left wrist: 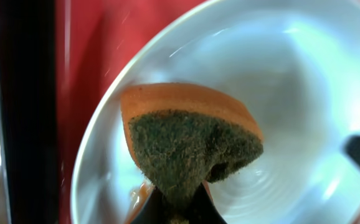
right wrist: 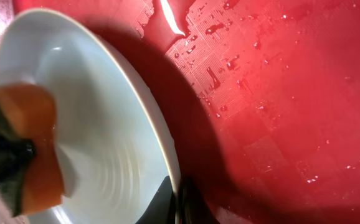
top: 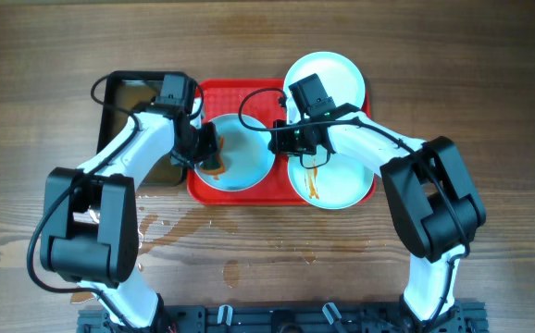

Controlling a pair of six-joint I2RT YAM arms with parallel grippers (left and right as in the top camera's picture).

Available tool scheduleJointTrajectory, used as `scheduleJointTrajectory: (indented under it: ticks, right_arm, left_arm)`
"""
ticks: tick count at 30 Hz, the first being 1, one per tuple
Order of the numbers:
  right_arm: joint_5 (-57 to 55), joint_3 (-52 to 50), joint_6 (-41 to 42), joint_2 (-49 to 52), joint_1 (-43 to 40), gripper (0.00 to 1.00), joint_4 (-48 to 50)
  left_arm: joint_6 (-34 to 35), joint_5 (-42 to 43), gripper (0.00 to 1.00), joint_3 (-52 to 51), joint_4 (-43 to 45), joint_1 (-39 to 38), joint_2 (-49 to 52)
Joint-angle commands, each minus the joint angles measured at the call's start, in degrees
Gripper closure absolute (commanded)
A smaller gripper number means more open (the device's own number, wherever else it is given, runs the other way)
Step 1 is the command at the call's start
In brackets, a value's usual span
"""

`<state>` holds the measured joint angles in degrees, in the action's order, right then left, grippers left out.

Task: Clean dirty plates on tray and stack at the side
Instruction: 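Scrub the held plate with the sponge in the left gripper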

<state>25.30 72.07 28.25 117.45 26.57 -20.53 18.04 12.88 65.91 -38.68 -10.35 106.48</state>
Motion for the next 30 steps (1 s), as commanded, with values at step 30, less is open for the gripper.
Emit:
scheduleJointTrajectory:
  ticks: [30]
  right_arm:
    - [1.4, 0.8, 0.4, 1.0, 0.0, 0.96, 0.5]
  left_arm:
    - [3.1, 7.6, 0.96, 0.4, -5.0, -5.1, 3.9]
